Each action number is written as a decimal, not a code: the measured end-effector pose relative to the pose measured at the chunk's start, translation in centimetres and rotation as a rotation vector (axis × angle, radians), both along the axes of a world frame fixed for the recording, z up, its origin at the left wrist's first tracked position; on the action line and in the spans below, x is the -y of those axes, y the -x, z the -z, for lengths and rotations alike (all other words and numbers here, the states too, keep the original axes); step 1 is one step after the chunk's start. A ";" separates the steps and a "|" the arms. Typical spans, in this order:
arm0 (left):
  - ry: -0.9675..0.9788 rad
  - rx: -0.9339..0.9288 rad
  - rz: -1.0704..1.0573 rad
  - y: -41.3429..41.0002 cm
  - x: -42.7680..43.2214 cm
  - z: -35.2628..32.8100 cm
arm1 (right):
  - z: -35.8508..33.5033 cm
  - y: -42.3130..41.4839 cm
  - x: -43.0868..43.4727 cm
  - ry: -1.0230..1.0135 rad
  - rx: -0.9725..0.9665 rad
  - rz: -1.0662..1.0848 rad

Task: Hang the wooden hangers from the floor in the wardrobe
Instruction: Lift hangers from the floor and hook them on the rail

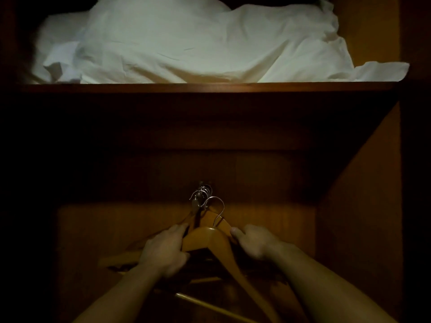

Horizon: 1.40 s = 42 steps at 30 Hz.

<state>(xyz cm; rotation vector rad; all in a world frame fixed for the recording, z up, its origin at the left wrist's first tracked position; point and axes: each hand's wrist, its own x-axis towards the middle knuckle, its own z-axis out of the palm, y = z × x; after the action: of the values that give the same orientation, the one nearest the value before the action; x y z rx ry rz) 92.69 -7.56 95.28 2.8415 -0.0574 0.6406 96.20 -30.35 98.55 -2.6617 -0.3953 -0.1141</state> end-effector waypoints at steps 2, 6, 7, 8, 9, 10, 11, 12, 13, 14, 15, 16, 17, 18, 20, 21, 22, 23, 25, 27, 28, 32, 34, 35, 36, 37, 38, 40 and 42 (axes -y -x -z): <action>-0.004 0.000 -0.009 -0.1 0.0 0.2 | 0.5 -0.4 0.0 -0.025 -0.016 -0.003; -0.021 -0.007 -0.011 -0.2 -0.2 0.7 | 1.3 -1.1 -0.1 -0.044 0.000 0.007; -0.026 -0.009 -0.013 -0.2 -0.2 0.9 | 1.4 -1.3 0.0 -0.039 0.005 0.006; -0.027 -0.012 -0.018 -0.2 -0.1 1.0 | 1.6 -1.4 0.0 -0.032 0.017 0.007; -0.026 -0.014 -0.022 -0.2 -0.2 1.1 | 1.6 -1.3 0.0 -0.024 0.040 0.008; -0.023 -0.012 -0.026 -0.2 -0.2 1.2 | 1.7 -1.2 0.1 -0.013 0.087 0.004; -0.017 -0.007 -0.030 -0.1 -0.2 1.3 | 1.7 -0.9 0.3 0.002 0.157 -0.004; -0.010 0.001 -0.031 0.0 -0.2 1.4 | 1.7 -0.5 0.5 0.025 0.248 -0.019; -0.002 0.009 -0.030 0.1 -0.3 1.5 | 1.6 0.1 0.6 0.067 0.348 -0.041; 0.009 0.018 -0.028 0.2 -0.3 1.5 | 1.6 0.8 0.7 0.129 0.441 -0.072; 0.022 0.027 -0.025 0.3 -0.3 1.6 | 1.6 1.3 0.7 0.198 0.503 -0.104; 0.033 0.035 -0.021 0.4 -0.3 1.7 | 1.6 1.8 0.6 0.261 0.527 -0.130; 0.042 0.043 -0.018 0.5 -0.3 1.8 | 1.7 2.3 0.4 0.314 0.522 -0.146; 0.047 0.050 -0.014 0.7 -0.2 1.8 | 1.8 2.6 0.1 0.354 0.508 -0.156; 0.046 0.074 -0.002 1.0 0.0 1.8 | 2.1 3.1 -0.4 0.386 0.478 -0.170; 0.044 0.088 0.005 1.2 0.2 1.8 | 2.2 3.3 -0.7 0.373 0.458 -0.175; 0.041 0.099 0.010 1.3 0.4 1.8 | 2.2 3.6 -0.8 0.349 0.434 -0.175; 0.037 0.109 0.013 1.5 0.5 1.7 | 2.2 3.8 -0.9 0.326 0.407 -0.171; 0.041 0.121 0.012 1.6 0.7 1.7 | 2.0 4.1 -0.8 0.299 0.370 -0.157; 0.039 0.144 0.013 1.7 0.9 1.3 | 1.6 4.4 -0.5 0.262 0.344 -0.138; 0.029 0.156 0.017 1.7 1.0 0.9 | 1.4 4.5 -0.3 0.236 0.334 -0.128; 0.065 0.115 0.073 1.7 1.1 -1.1 | 0.3 4.4 -0.1 0.165 0.333 -0.089; 0.156 0.079 0.104 1.7 0.8 -1.8 | -0.2 4.1 -0.2 0.149 0.338 -0.071; 0.197 0.069 0.112 1.7 0.6 -2.0 | -0.4 3.9 -0.4 0.138 0.343 -0.067; 0.226 0.066 0.115 1.7 0.4 -2.2 | -0.7 3.8 -0.5 0.131 0.349 -0.066; 0.248 0.062 0.114 1.7 0.2 -2.2 | -0.9 3.8 -0.7 0.131 0.351 -0.068; 0.270 0.059 0.115 1.7 0.0 -2.3 | -1.1 3.7 -0.9 0.140 0.349 -0.073; 0.310 0.051 0.120 1.7 -0.6 -2.4 | -1.4 3.5 -1.4 0.171 0.349 -0.077; 0.306 0.033 0.106 1.6 -1.0 -2.4 | -1.4 3.2 -1.9 0.199 0.363 -0.074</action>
<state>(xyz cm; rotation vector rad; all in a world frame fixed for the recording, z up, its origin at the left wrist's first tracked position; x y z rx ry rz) 91.14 -6.61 97.65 2.5161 -0.1055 0.6153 93.01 -28.45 99.99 -2.8158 -0.6499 -0.5668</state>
